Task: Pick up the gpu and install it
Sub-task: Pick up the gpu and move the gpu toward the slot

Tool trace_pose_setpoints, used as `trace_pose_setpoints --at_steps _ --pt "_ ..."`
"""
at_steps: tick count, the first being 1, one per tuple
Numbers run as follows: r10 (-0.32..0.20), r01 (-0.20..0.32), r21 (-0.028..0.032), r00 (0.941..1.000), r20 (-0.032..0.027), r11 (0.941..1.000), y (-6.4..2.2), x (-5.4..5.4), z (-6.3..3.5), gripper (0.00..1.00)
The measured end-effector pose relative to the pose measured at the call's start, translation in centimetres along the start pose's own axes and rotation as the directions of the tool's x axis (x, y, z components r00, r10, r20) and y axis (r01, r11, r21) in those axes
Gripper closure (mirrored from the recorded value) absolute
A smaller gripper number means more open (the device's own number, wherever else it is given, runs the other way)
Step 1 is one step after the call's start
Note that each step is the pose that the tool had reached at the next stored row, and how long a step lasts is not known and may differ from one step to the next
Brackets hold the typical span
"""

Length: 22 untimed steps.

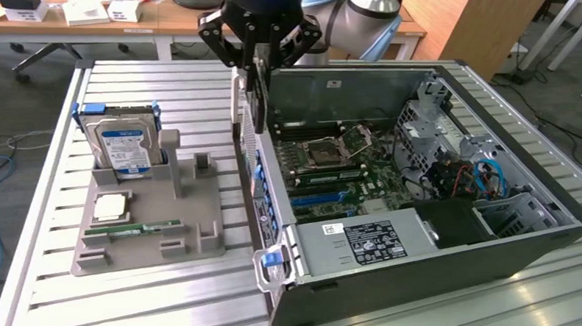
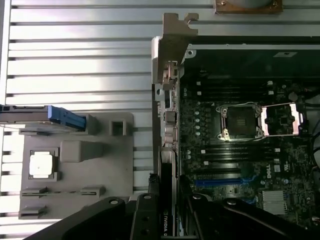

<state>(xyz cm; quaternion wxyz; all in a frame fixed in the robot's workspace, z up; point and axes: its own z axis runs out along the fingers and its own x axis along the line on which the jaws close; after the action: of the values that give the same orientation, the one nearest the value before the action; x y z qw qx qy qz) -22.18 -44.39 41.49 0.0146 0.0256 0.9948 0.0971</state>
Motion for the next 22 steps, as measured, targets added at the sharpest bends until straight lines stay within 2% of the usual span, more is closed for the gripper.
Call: trace_pose_setpoints --at_steps 13,22 --pt "0.0 0.0 0.0 1.0 -0.0012 1.0 0.27 -5.5 0.19 0.74" --pt "0.001 -0.001 0.0003 1.0 -0.0062 1.0 0.44 -9.1 0.31 0.74"
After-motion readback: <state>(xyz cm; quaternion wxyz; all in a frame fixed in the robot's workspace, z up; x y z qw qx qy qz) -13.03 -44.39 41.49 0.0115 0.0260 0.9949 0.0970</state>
